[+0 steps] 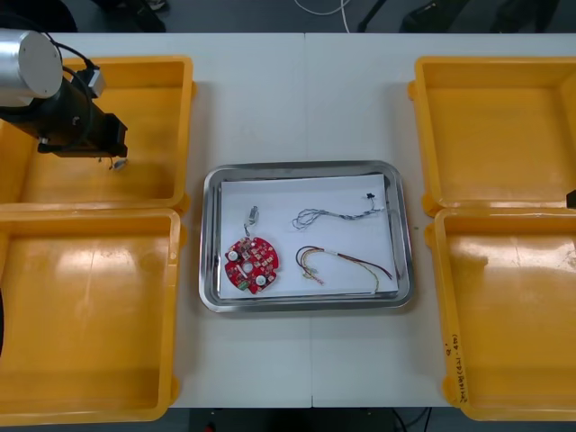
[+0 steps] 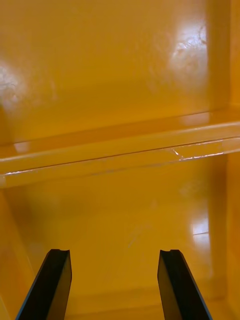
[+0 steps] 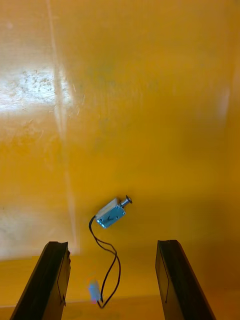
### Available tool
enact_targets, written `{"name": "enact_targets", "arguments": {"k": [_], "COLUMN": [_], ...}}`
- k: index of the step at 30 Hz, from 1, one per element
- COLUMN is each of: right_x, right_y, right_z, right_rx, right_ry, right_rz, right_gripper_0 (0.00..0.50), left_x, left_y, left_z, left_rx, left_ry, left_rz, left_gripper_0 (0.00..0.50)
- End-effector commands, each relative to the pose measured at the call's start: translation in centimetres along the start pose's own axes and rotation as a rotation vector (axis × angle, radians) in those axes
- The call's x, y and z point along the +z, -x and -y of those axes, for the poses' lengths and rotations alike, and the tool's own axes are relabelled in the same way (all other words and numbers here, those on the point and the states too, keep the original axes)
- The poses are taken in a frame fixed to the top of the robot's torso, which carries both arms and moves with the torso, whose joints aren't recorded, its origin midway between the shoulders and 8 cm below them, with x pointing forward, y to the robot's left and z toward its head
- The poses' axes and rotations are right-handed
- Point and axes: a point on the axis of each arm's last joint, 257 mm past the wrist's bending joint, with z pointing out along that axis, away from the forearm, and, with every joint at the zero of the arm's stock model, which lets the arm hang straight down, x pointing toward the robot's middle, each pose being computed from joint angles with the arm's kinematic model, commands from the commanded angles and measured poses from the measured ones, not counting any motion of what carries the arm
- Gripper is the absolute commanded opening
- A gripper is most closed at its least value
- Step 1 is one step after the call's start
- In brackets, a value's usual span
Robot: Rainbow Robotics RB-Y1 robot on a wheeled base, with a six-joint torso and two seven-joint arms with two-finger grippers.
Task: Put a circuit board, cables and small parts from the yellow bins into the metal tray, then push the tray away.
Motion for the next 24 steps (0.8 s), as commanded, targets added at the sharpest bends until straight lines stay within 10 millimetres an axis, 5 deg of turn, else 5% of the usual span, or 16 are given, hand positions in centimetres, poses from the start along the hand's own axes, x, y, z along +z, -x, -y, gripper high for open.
{"name": "enact_targets", "arguments": {"k": [1, 24], "right_x": [-1.6, -1.2], "right_y": [1.5, 0.6], "right_z": [1.3, 1.5], "right_rx": [-0.034, -0.119], "right_ry": [-0.018, -0.02], "right_rz": [0.051, 0.024], "right_gripper_0": [0.5, 0.5], "left_x": [-1.7, 2.3], "left_y": [3.6, 2.2], "left_z": [0.5, 1.0], "left_rx": [-0.007, 0.006], "left_ry": [0.003, 0.003], "left_rz": [0.077, 0.054], "left_gripper_0": [0.5, 0.5]}}
